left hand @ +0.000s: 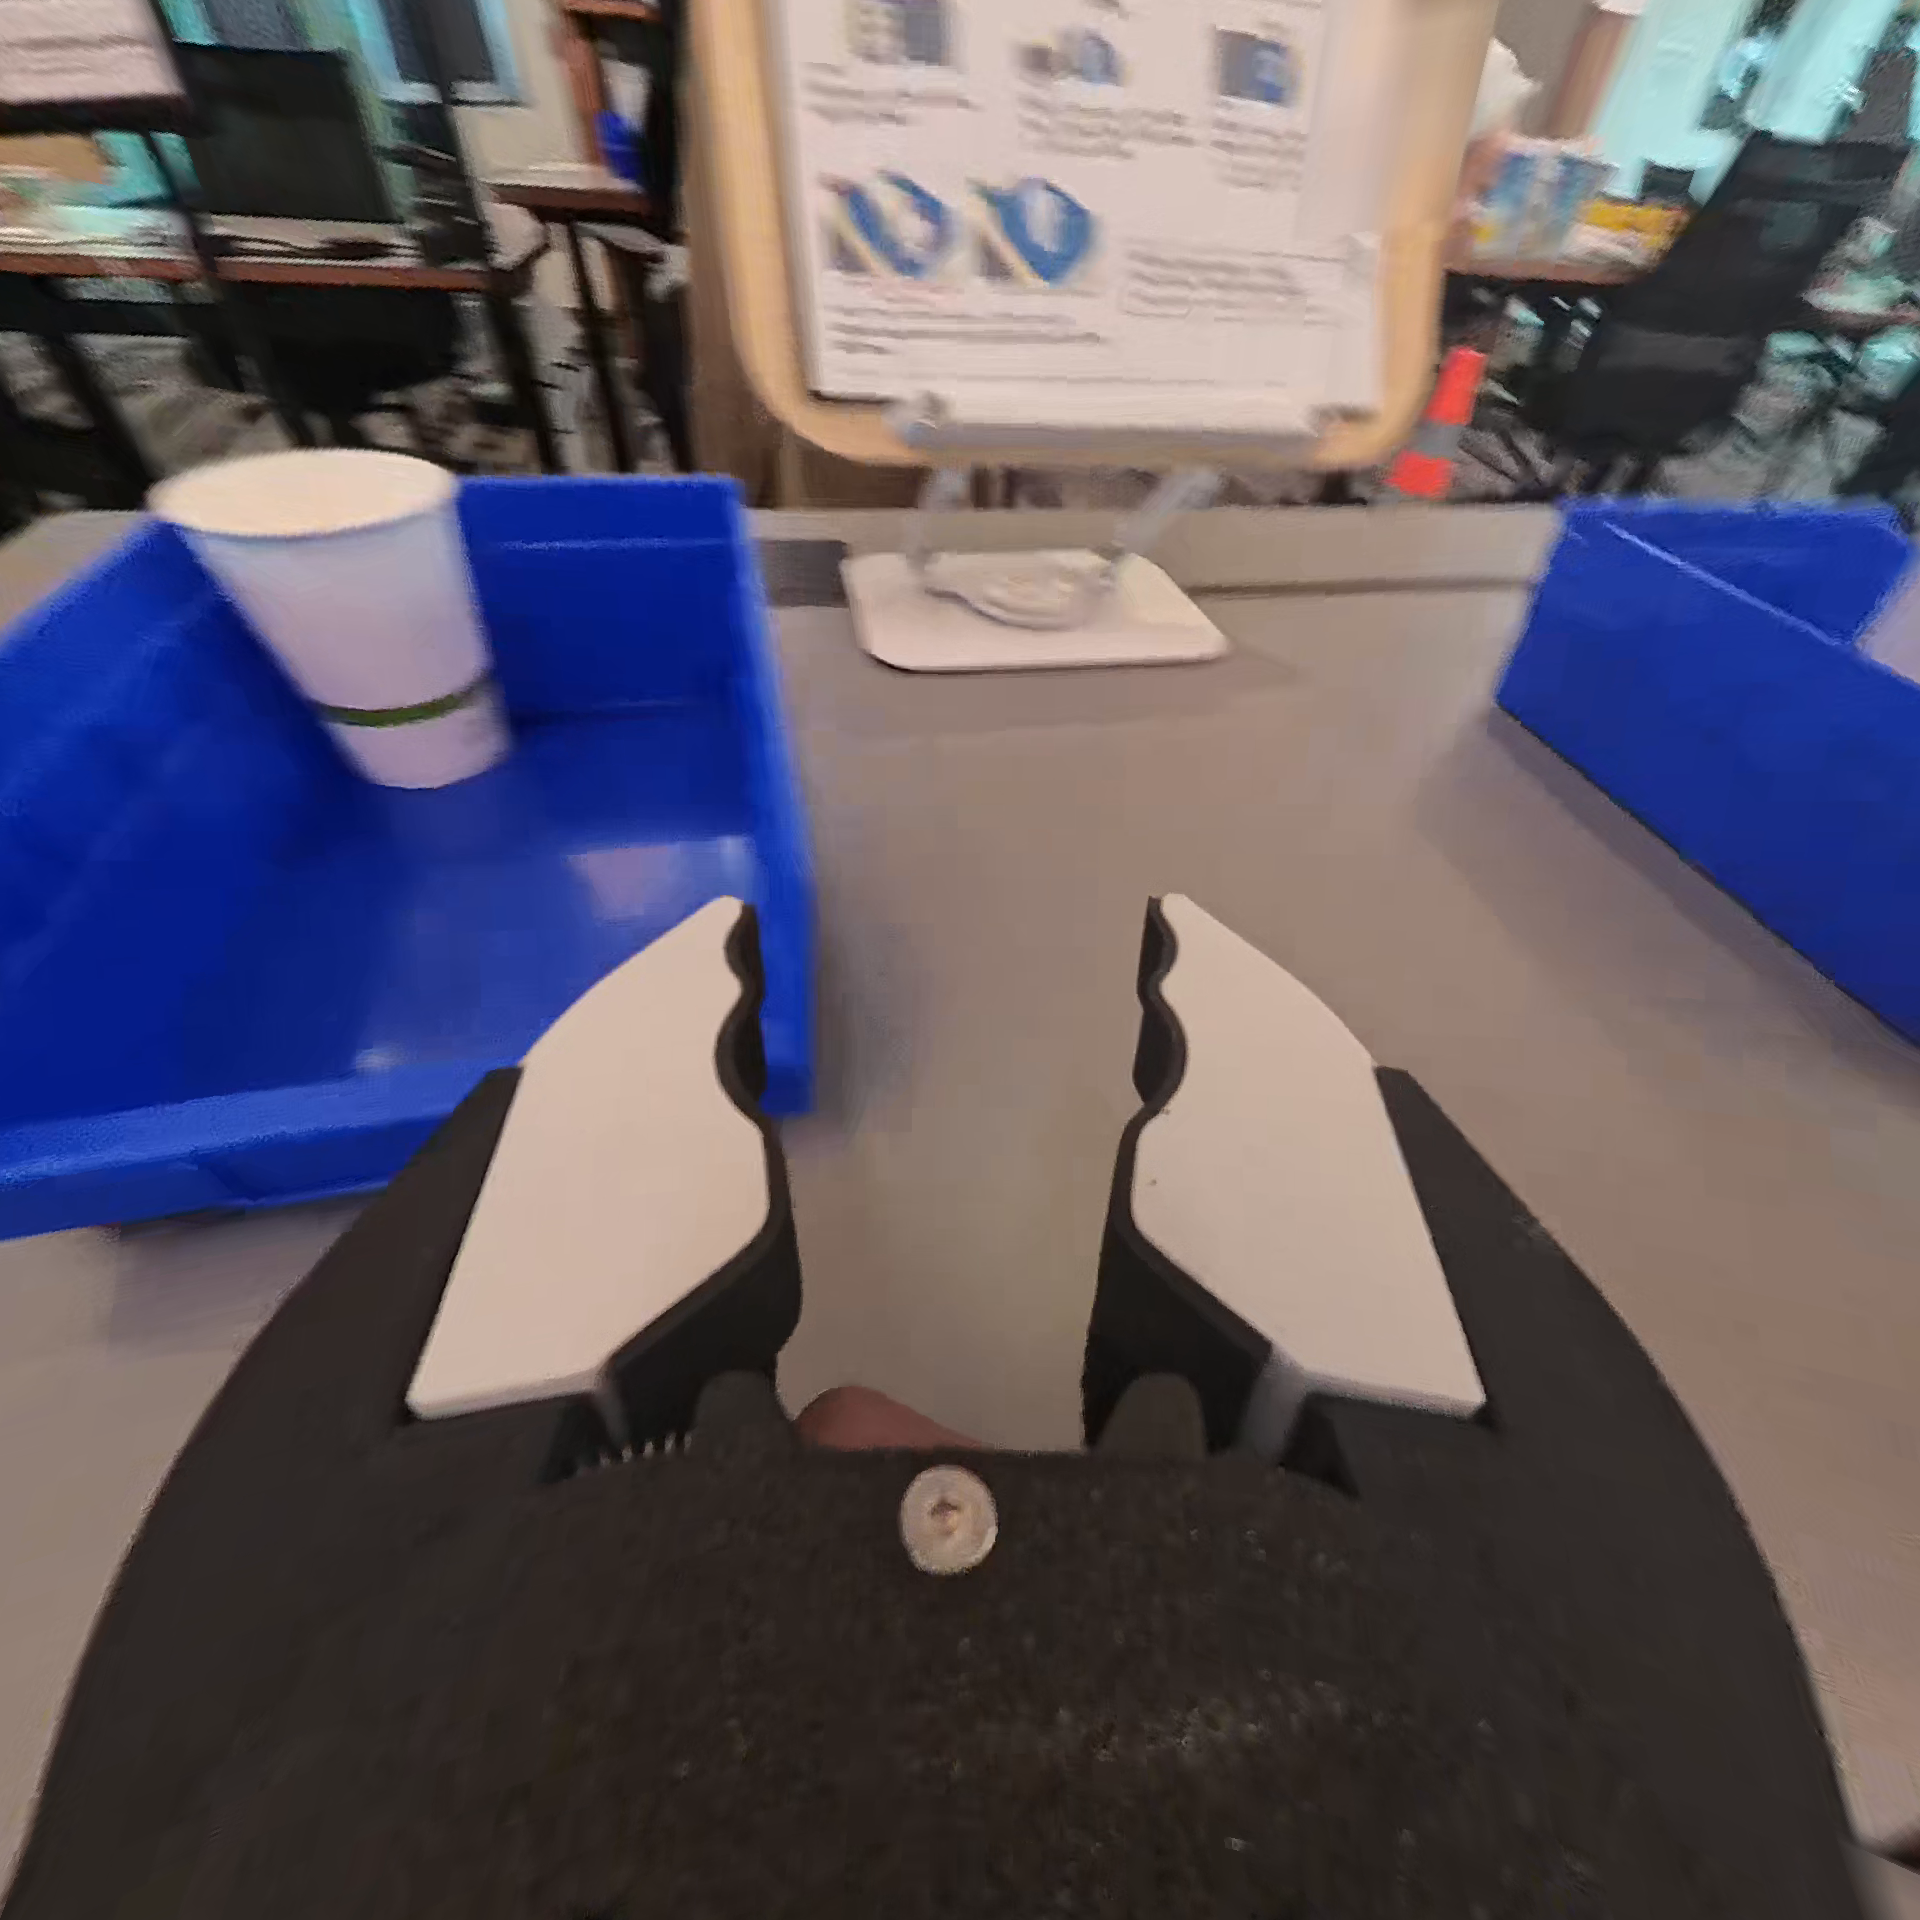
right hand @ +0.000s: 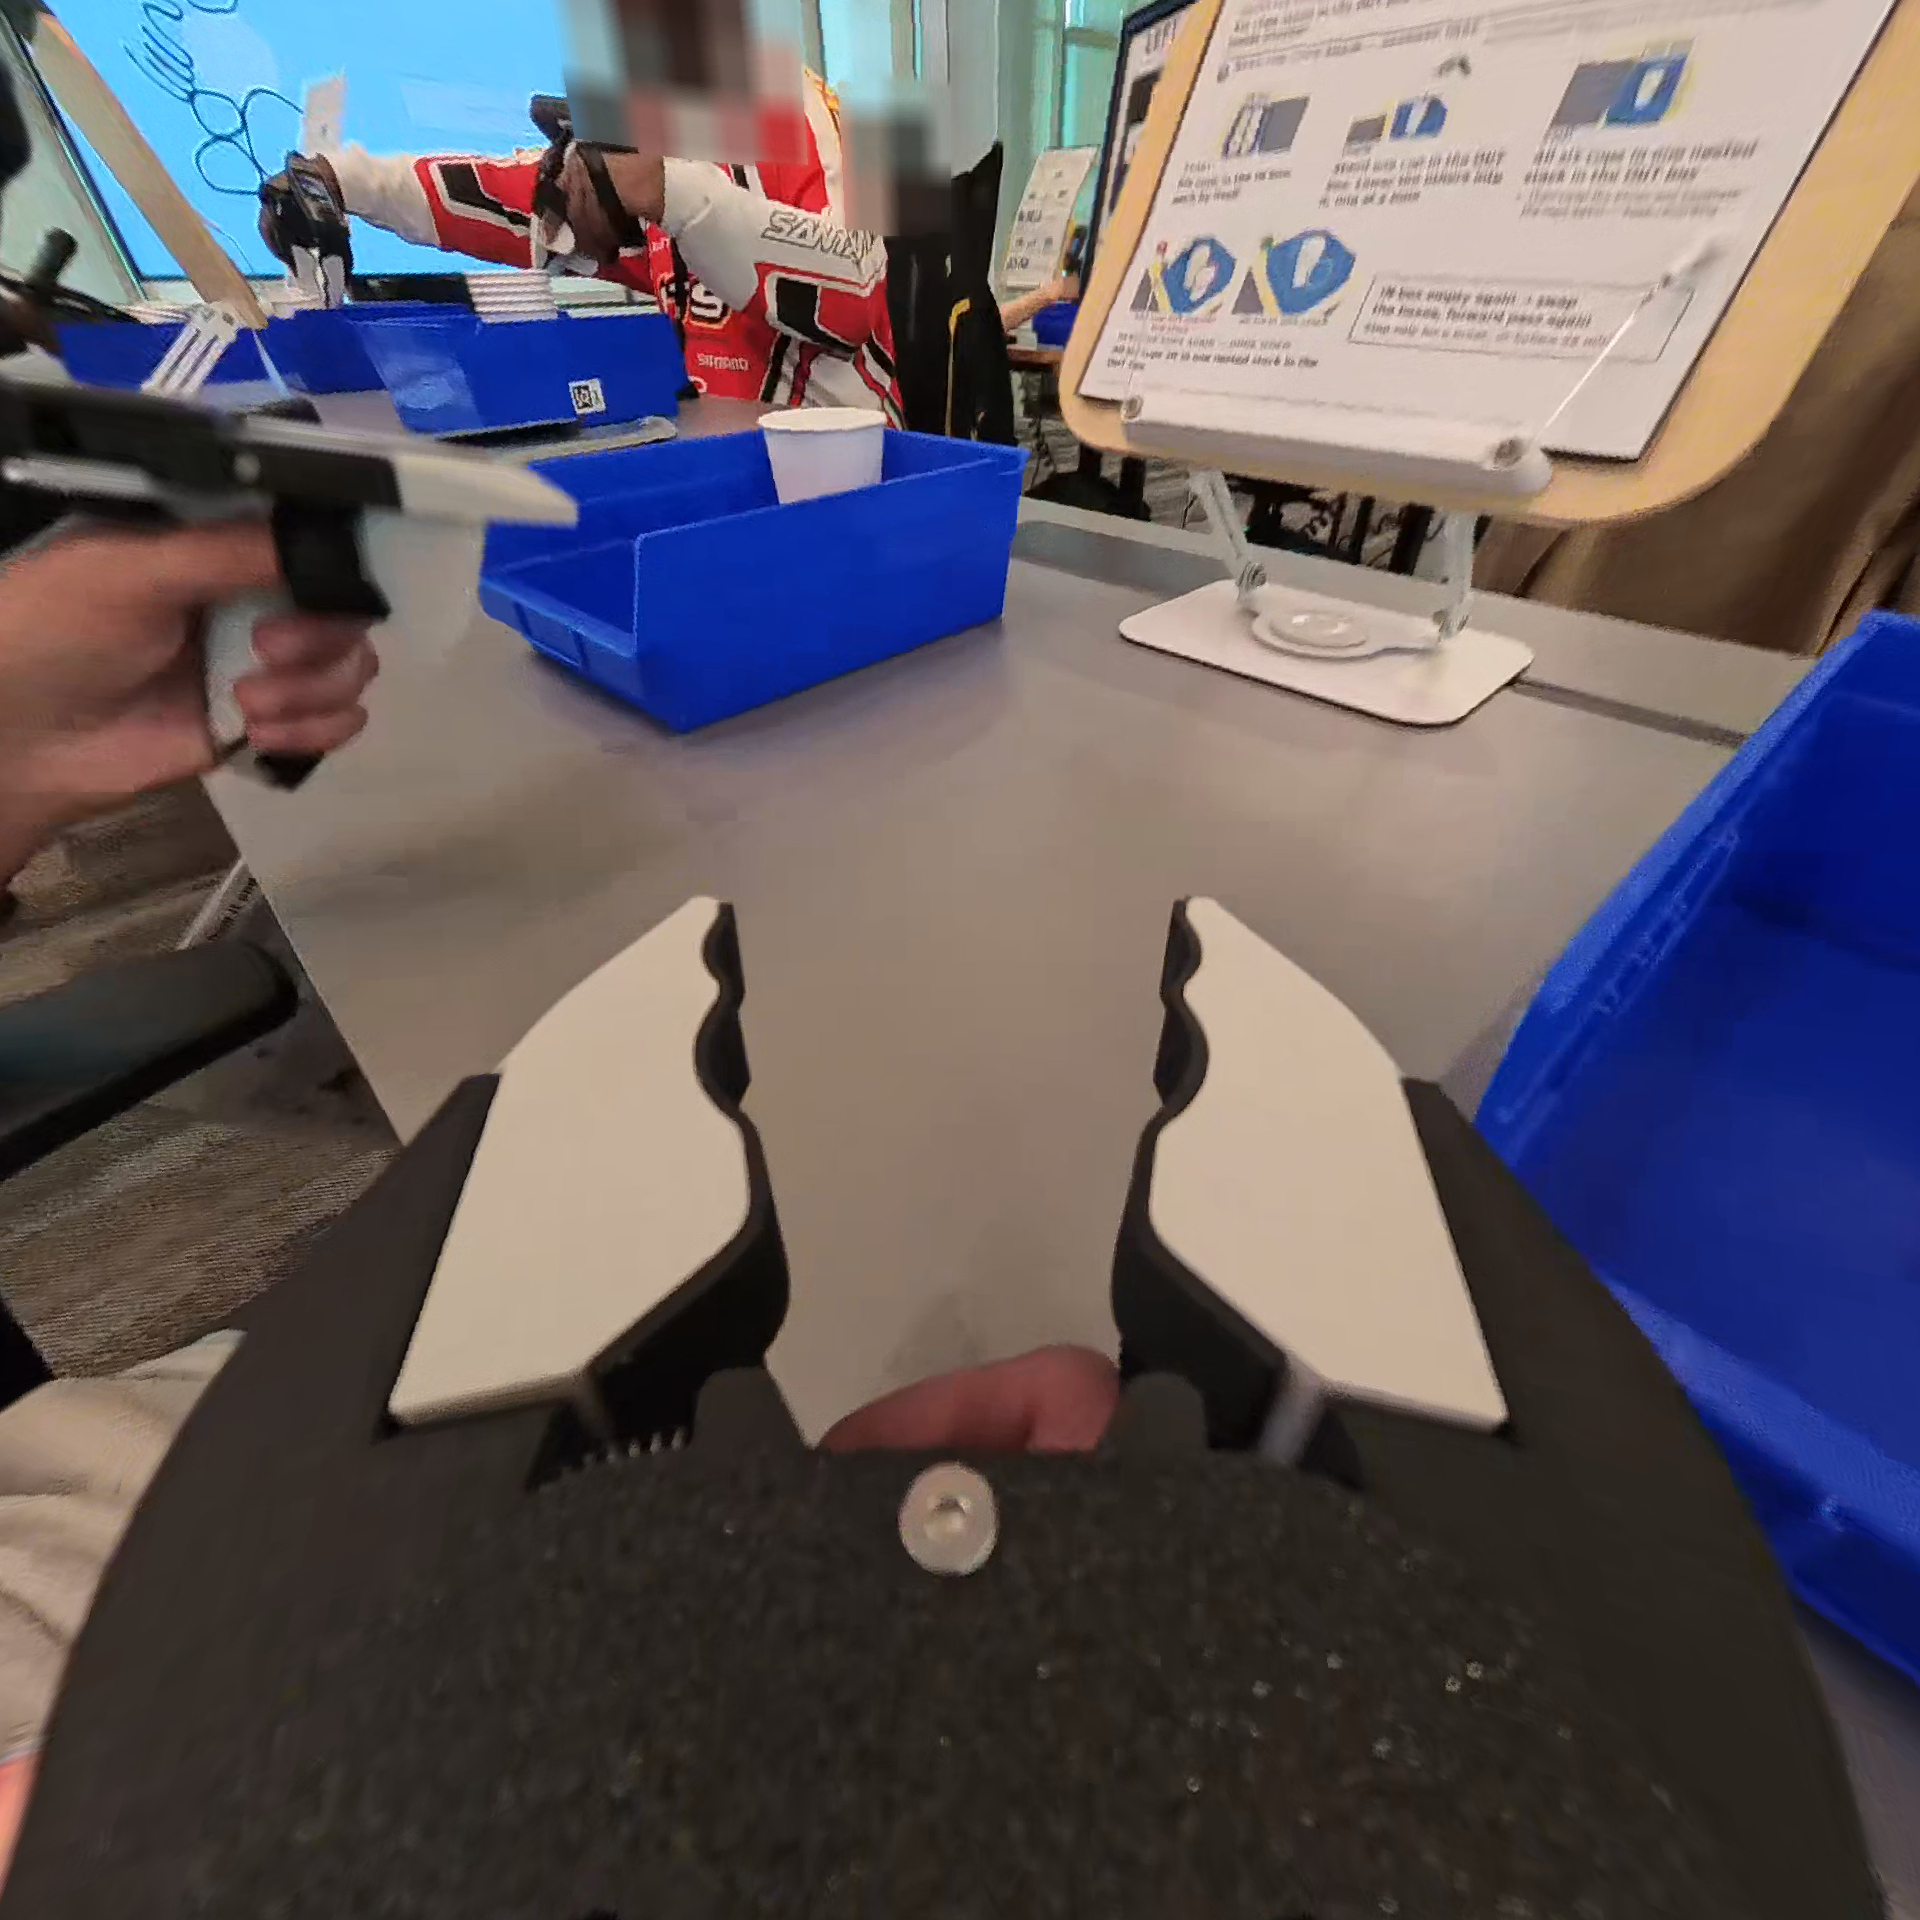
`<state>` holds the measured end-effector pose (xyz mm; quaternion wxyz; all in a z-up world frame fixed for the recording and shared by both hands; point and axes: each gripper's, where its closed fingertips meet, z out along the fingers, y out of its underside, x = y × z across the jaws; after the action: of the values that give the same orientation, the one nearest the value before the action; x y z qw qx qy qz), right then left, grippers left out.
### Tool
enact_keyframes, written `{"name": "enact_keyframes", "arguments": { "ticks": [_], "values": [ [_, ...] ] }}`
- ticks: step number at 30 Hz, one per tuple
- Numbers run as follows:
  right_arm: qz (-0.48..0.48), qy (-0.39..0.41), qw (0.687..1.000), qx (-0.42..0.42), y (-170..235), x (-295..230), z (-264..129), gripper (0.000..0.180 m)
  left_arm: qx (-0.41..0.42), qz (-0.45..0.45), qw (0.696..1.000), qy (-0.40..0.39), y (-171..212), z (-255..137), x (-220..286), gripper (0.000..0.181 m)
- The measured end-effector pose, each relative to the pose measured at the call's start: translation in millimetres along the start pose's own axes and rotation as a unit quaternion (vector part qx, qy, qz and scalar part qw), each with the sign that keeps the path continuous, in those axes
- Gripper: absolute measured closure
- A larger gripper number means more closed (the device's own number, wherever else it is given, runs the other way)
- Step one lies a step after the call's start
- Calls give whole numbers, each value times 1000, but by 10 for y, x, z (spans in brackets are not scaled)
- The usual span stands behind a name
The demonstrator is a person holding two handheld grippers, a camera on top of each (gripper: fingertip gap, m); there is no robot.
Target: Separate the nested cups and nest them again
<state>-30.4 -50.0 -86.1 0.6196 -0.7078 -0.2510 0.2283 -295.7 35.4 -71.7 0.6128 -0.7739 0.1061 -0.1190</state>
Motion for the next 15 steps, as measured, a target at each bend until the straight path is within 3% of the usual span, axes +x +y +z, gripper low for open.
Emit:
{"name": "enact_keyframes", "arguments": {
  "ticks": [3,7,13,15],
  "values": [
    [8,-17,1000,-11,43,-44,6,102,16,-47,998,-47,-350,217,-580,98],
    [46,-44,998,-21,139,-89,18,104,7,-50,987,-151,-585,868,-1360,87],
    [15,-56,998,-32,181,-156,-7,105,-84,-58,951,-291,-300,1759,-2164,88],
    [4,-50,998,-31,178,-132,-26,106,-104,-68,948,-293,-238,1985,-2236,87]
  ]
}}
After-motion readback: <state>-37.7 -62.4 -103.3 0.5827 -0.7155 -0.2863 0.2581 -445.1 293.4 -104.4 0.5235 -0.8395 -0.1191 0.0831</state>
